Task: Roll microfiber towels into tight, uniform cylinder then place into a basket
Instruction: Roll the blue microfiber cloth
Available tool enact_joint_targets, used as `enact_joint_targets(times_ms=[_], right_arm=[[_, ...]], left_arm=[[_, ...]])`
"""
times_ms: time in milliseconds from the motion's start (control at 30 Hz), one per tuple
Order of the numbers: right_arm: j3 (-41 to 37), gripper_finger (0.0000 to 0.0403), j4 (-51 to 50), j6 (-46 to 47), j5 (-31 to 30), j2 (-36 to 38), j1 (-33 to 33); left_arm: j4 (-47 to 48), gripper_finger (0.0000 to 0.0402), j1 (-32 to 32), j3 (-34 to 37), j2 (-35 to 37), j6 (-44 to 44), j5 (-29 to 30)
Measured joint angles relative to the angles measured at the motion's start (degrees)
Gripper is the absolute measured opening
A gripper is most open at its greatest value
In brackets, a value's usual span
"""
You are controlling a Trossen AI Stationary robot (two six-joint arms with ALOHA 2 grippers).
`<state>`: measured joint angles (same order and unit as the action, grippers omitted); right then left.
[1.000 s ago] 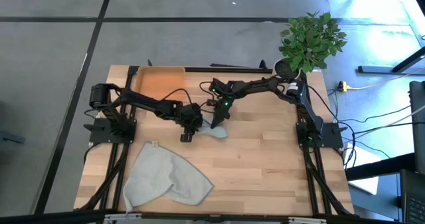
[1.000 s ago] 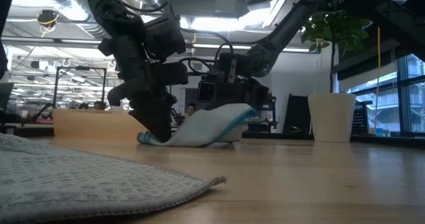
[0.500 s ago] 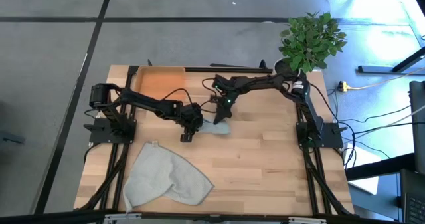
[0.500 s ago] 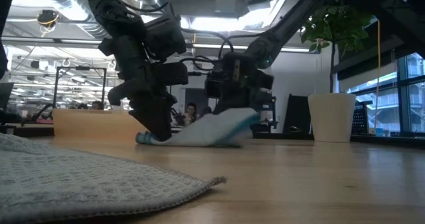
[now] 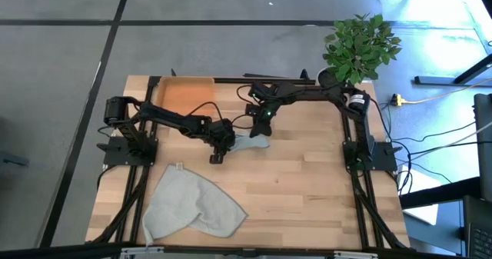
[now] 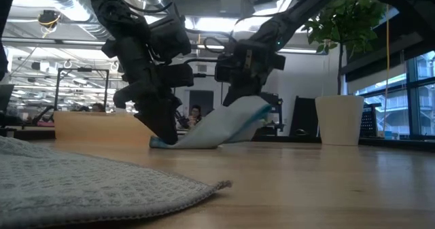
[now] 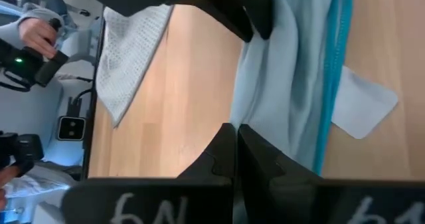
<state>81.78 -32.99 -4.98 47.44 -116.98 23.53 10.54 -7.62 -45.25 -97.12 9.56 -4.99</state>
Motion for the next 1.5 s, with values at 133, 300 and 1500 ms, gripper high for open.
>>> enact_joint_targets(times_ms=[133,300,1500], right_arm=[[0.0,0.0010,-1.3,0.0,-0.1,0.4,-0.1],[0.0,0.0018,-1.7,0.2,-0.1,0.4,-1.0],[0.1,0.0112,-2.6,-19.3,-26.6,0.6,-11.8]], left_arm=[[0.0,0.0069,0.0,0.0,0.0,-0.2,-0.1],[0.0,0.0069,0.0,0.0,0.0,-0.2,-0.2],[1.7,0.0069,1.5,0.1,0.9,-1.7,-0.6]])
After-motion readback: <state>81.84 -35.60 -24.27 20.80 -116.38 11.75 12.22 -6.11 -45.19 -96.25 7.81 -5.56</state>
